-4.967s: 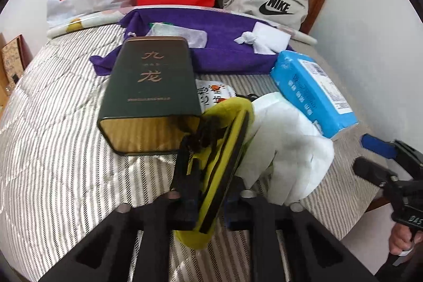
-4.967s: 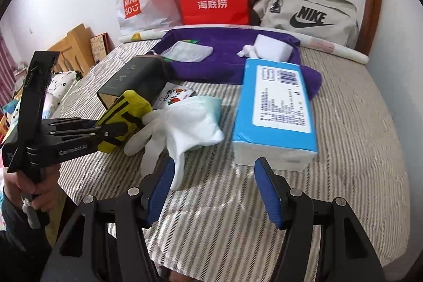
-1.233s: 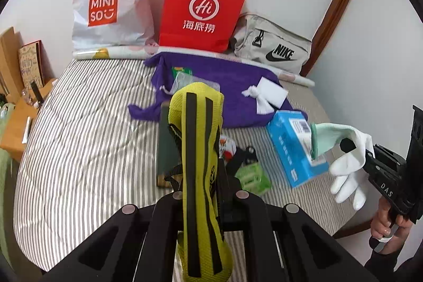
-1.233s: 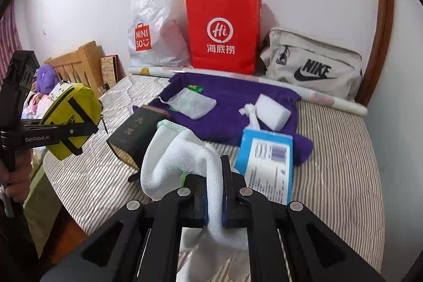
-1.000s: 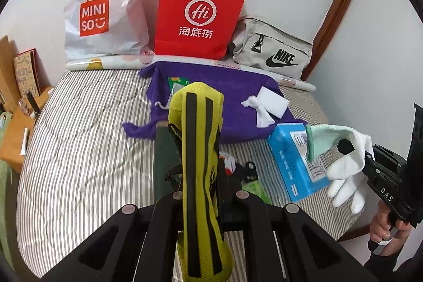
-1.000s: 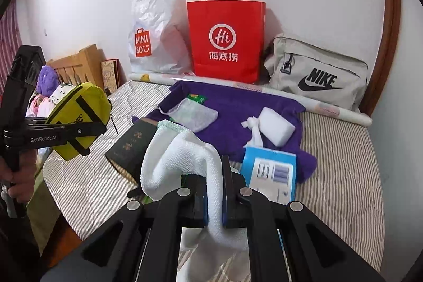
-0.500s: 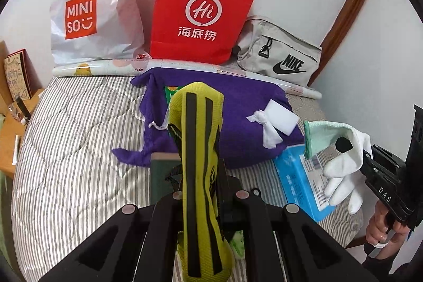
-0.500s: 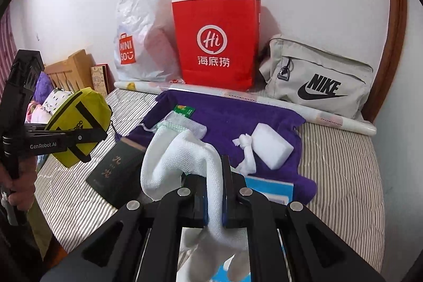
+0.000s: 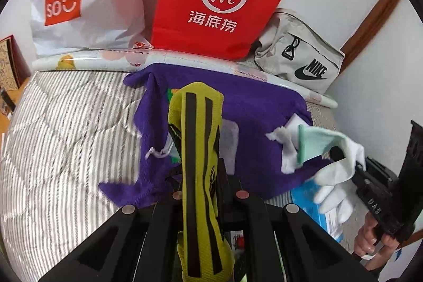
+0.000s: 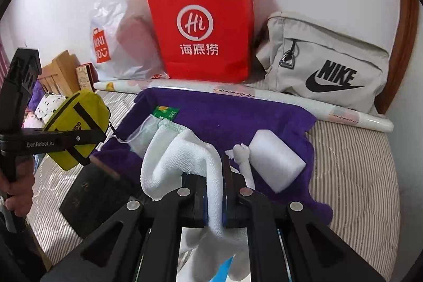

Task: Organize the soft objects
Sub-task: 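Lower the pouch onto the towel with the left tool while the right tool releases the gloves there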

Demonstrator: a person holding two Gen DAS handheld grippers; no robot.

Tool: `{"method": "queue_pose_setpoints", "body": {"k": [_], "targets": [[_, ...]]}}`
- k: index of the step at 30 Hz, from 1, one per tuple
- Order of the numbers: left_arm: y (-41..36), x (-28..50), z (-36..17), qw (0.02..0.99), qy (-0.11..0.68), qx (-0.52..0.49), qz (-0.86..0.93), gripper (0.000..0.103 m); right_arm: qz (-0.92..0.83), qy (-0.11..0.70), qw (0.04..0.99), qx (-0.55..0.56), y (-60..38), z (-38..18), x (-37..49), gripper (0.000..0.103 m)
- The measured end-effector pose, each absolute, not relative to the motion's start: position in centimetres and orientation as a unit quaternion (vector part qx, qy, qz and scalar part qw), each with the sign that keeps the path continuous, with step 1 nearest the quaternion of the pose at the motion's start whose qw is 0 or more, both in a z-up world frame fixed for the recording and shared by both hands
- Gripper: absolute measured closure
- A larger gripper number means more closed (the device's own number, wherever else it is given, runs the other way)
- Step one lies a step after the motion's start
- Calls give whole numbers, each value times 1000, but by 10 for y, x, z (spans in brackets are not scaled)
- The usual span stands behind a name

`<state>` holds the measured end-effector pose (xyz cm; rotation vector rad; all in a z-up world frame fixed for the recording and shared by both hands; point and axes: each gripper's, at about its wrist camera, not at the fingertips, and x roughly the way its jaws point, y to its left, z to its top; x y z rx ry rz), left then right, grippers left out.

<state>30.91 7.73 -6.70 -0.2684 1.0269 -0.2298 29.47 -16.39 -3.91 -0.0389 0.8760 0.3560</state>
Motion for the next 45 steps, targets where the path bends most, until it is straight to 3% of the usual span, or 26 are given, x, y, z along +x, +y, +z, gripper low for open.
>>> {"method": "queue_pose_setpoints", "body": {"k": [19,45], "targets": [[53,370,-106,823,532,-142,-137,95,160,453,877,-16,-150,-76,362,96],[41,394,-135,826,553,-72,-84,94,150,505,850,-14,-144,-112,393,95]]}}
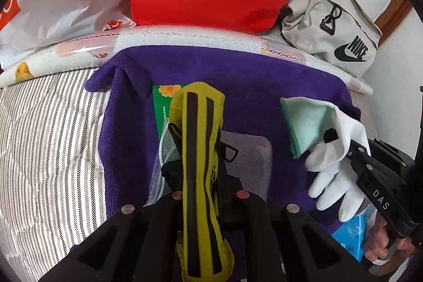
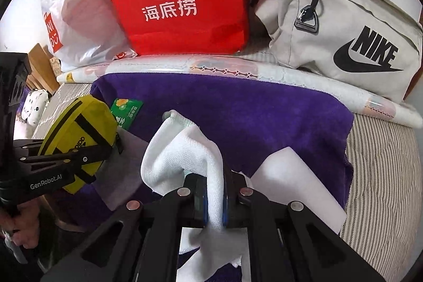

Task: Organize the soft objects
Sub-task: 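Lower the pouch onto the towel with the left tool while the right tool releases the gloves there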

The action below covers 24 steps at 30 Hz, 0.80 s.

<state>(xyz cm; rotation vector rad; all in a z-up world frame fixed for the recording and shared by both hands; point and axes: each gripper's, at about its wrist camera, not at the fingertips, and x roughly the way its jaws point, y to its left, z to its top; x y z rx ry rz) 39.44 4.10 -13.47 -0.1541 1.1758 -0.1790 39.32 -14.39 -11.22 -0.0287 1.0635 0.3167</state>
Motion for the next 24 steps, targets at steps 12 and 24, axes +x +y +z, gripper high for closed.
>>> {"method": "queue_pose_setpoints", "body": {"k": [12,24], "targets": [[64,392,-127,820,554,-115,-89,66,130,491,861,-32,-149,-105,388,44],[84,365,-97,836,535,-106,-65,50,118,478,870,-19,-164,-77,368,35]]}}
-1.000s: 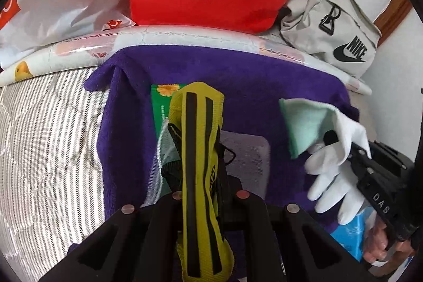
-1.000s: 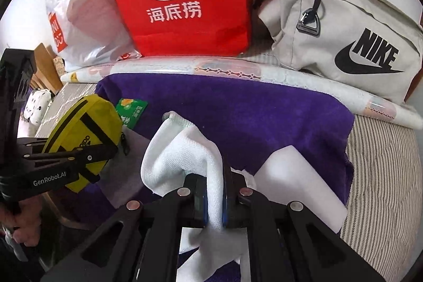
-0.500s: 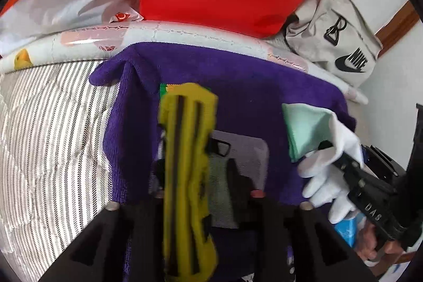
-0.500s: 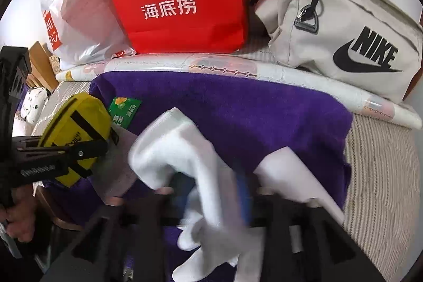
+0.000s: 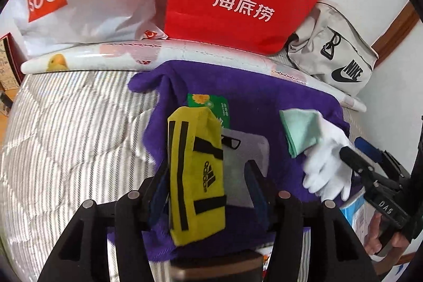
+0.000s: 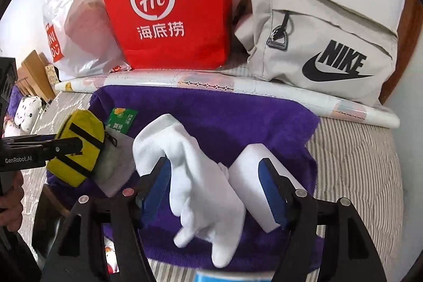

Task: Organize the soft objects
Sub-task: 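Lower the pouch onto the towel with the left tool while the right tool releases the gloves there, then move both tools back toward the black watch strap and green tissue pack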

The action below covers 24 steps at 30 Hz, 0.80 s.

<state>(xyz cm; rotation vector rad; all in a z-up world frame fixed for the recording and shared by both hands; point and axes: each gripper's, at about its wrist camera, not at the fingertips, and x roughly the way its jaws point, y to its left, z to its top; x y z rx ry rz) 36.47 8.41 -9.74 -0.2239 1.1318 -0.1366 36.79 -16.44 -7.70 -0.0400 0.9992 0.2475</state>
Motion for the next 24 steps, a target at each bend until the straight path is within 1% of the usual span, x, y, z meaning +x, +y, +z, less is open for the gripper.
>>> {"method": "queue_pose_setpoints", "body": {"k": [9,13,19,24], "targets": [[92,333,-77,844,525,-101,-47,50,117,451,885,-12,-176,-43,333,35],[91,309,-63,851,508,-116,-59,50,129,443,887,-1,-179,-31,310,35],[84,266,-46,865,488,-100,-64,50,146,444,884,10,-180,-26,268,35],[76,228,-45,869,483,-85,-65,50,177,438,881,18,-180,-24,226,35]]}}
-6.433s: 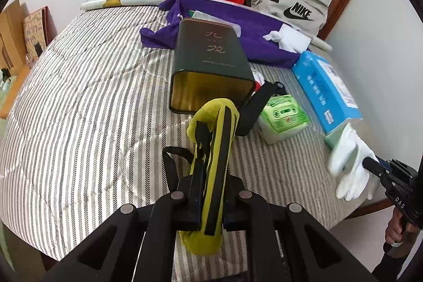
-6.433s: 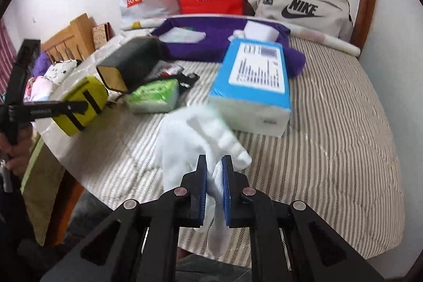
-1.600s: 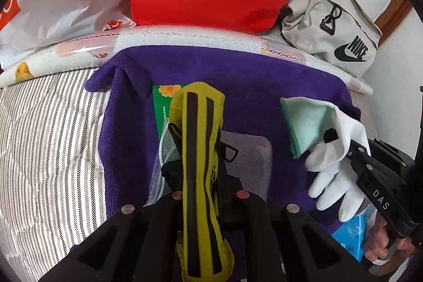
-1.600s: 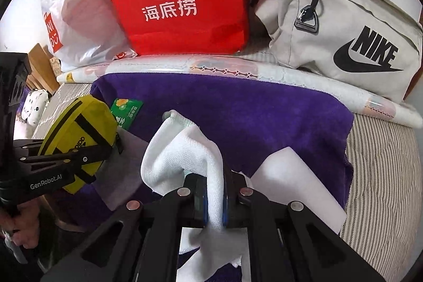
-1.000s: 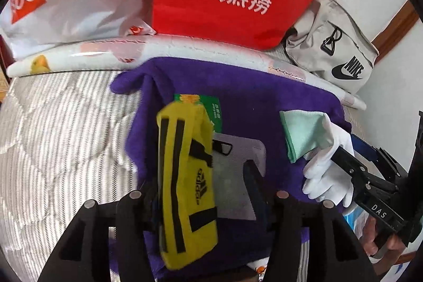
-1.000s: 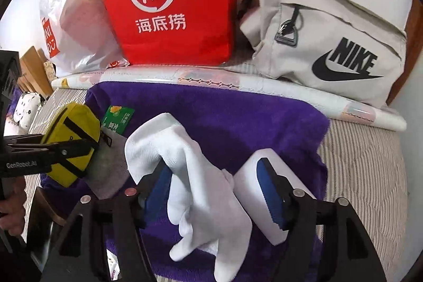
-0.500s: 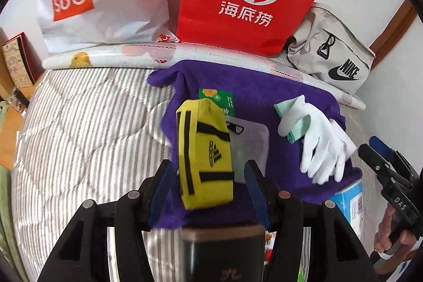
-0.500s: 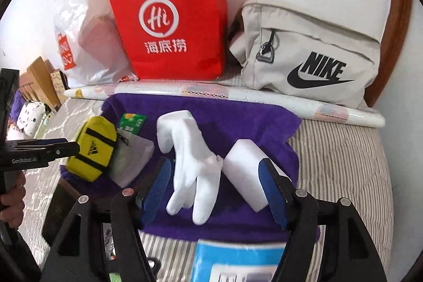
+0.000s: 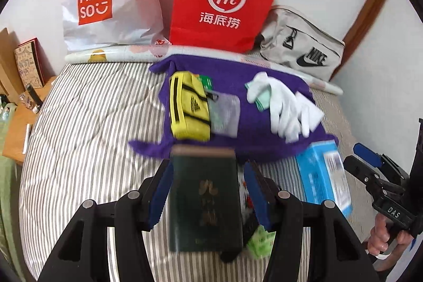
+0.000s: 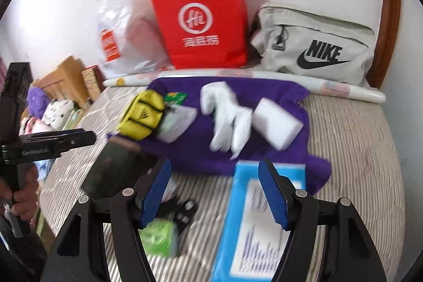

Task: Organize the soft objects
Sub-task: 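Move both tools back toward the black watch strap and green tissue pack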

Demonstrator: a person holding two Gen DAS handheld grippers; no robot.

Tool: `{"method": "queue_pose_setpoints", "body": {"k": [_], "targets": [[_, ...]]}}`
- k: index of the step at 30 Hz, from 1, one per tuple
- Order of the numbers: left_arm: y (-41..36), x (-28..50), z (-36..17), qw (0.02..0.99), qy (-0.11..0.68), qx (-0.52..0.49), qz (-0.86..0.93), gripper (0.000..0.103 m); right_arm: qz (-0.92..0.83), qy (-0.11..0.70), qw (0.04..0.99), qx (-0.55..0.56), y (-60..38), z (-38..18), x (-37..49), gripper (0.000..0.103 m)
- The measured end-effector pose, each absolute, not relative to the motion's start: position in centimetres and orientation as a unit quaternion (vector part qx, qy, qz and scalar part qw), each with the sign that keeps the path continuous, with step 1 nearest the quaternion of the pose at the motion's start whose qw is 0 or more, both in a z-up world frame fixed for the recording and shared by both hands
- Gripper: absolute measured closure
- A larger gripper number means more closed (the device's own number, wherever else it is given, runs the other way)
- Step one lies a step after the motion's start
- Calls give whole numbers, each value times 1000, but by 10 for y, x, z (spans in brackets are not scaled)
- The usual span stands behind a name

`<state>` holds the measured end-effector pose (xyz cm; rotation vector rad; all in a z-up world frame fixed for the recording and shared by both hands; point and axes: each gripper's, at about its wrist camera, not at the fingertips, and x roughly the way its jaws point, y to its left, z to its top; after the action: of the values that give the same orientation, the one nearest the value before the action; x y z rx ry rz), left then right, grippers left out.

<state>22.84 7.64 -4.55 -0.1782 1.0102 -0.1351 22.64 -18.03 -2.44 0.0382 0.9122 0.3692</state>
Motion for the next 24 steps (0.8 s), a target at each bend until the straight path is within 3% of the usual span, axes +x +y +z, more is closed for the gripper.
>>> {"method": "queue_pose_setpoints", "body": {"k": [12,24], "targets": [[58,136,-71,866,481,-60,-120,50,206,436,876,18,-178,-39,142,35],[39,134,-134,856,494,-31,-150,55,191,441,877,23,-196,-62,104,35]]}}
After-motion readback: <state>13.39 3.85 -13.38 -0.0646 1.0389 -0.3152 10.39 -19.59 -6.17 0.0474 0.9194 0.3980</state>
